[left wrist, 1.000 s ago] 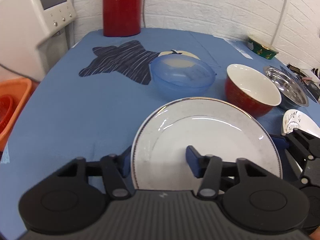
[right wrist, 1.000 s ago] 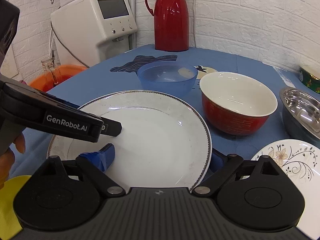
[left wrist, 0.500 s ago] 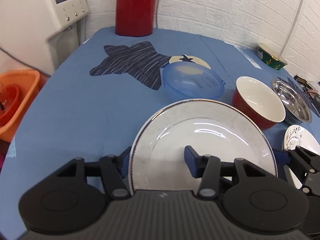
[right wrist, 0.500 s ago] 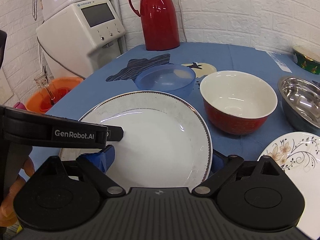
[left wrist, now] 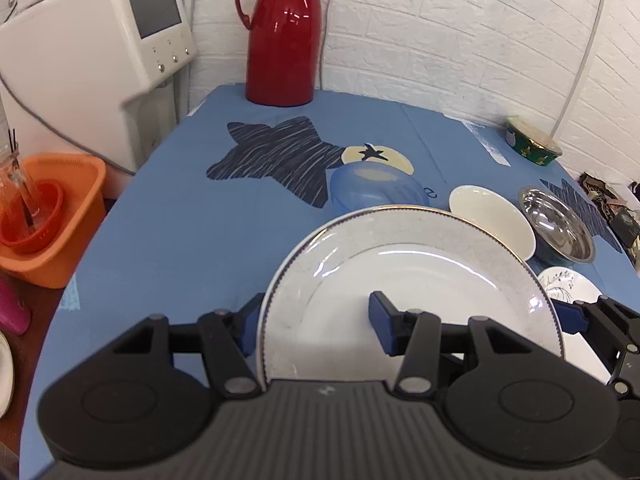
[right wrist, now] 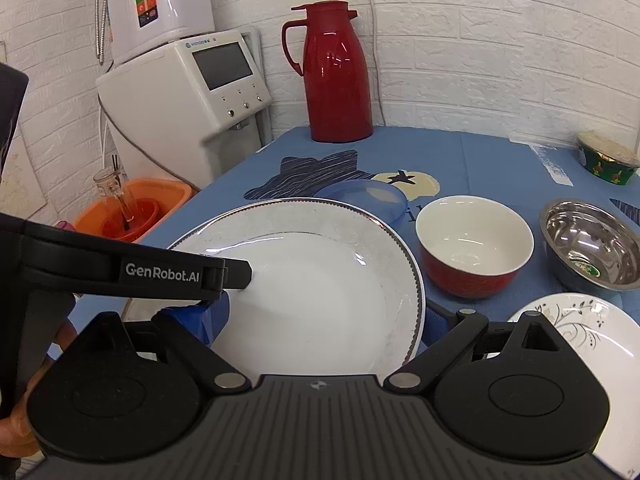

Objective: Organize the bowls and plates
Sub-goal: 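Lower the gold-rimmed plate onto the yellow plate and open the left tool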

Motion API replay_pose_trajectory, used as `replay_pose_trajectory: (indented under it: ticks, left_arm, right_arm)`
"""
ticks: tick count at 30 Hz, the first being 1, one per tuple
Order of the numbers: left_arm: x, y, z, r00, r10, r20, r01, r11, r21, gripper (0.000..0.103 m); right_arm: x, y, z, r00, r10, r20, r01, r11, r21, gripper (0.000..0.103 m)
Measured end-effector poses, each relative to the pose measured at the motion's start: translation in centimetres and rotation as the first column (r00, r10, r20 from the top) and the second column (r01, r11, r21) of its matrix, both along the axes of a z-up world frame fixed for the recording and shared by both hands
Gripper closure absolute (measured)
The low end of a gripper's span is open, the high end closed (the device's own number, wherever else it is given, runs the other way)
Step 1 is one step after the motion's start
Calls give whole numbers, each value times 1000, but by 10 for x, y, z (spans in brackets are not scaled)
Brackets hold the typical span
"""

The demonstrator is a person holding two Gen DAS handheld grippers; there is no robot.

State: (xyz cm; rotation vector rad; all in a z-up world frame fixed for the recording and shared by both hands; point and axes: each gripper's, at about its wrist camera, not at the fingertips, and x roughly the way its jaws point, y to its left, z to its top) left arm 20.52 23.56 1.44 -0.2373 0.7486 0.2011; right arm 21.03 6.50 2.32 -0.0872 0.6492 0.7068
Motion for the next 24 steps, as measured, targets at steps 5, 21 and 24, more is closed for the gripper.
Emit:
replay_pose_trajectory:
  ticks: [5,21,24]
  left_arm:
    - [-46,-14,-2,1000,-3,0,3,1000,-10,53]
    - [-126,-44,-45,999,-9,-41,10,999,39,53]
    - [-125,-47,-51,999,-13,-34,15,998,61,53]
  right_arm:
    - [-41,-15,1,1000,-5,-11,5,1000,10,20]
    - [-110,-43,-41,992,-16,-125,22,999,39,19]
    - [-110,-45,-47,990,-14,-140,21,998,52,19]
